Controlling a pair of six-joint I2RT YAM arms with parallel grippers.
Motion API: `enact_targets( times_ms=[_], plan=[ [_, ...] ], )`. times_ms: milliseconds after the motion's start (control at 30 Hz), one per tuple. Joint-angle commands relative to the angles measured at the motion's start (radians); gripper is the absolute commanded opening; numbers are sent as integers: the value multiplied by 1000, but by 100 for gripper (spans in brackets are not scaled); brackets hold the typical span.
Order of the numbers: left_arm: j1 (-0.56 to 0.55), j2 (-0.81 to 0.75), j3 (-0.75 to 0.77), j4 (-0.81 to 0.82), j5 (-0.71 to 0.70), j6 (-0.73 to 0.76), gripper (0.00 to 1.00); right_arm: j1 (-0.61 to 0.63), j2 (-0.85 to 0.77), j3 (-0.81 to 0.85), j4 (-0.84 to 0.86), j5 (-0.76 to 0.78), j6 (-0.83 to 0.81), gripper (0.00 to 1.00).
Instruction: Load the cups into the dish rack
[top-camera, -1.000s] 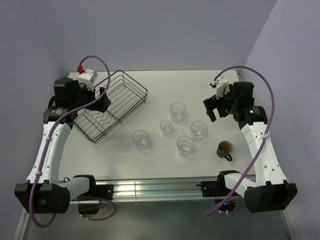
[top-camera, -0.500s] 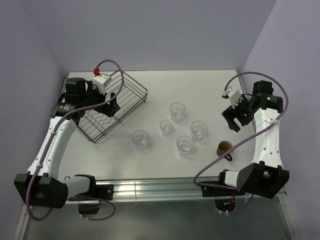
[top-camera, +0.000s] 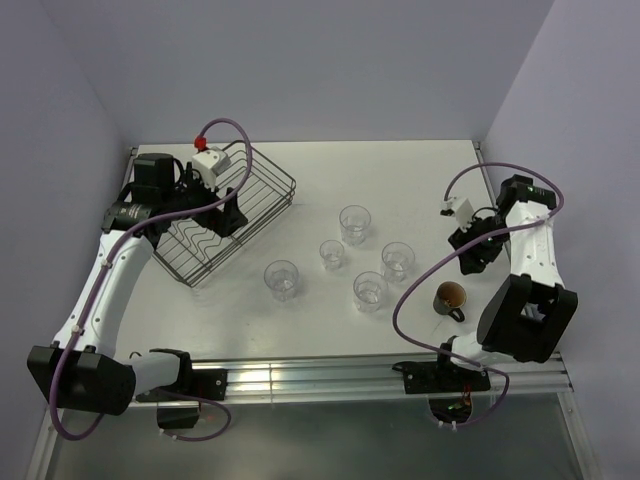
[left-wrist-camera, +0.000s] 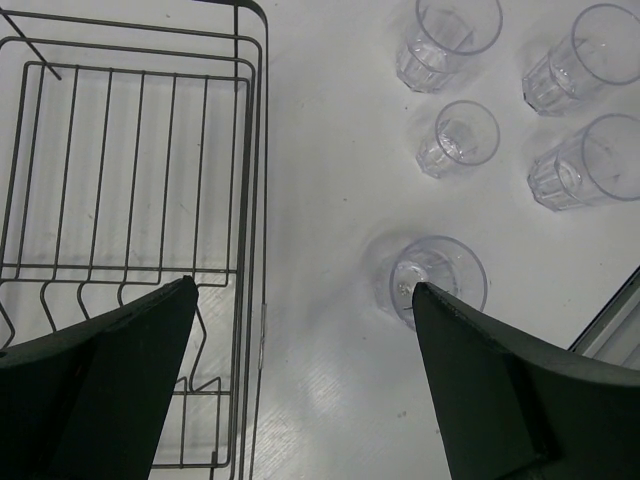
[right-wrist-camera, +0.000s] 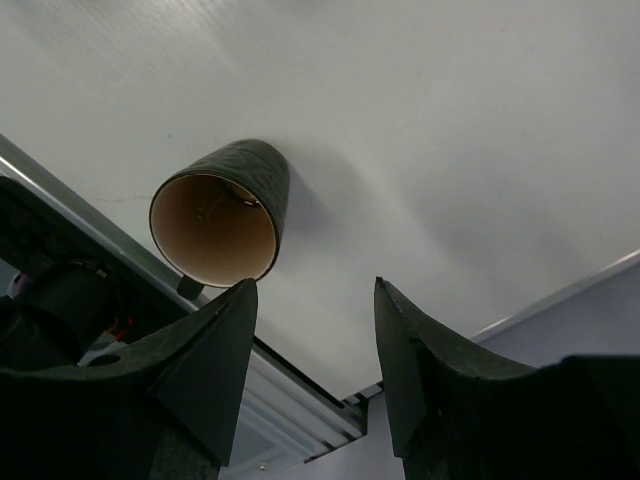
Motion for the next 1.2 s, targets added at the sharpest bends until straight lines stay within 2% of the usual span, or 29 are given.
enact_targets(
  times_ms=[0,733,1167],
  plan=[
    [-5,-8,26,-6,53,24,98,-2,19,-27,3,-19,-20,58],
    [-10,12,16,-1,79,30,99,10,60,-219,150,16,3,60],
    [-19,26,0,9,76,17,99,16,100,-251,198,1,12,52]
  ],
)
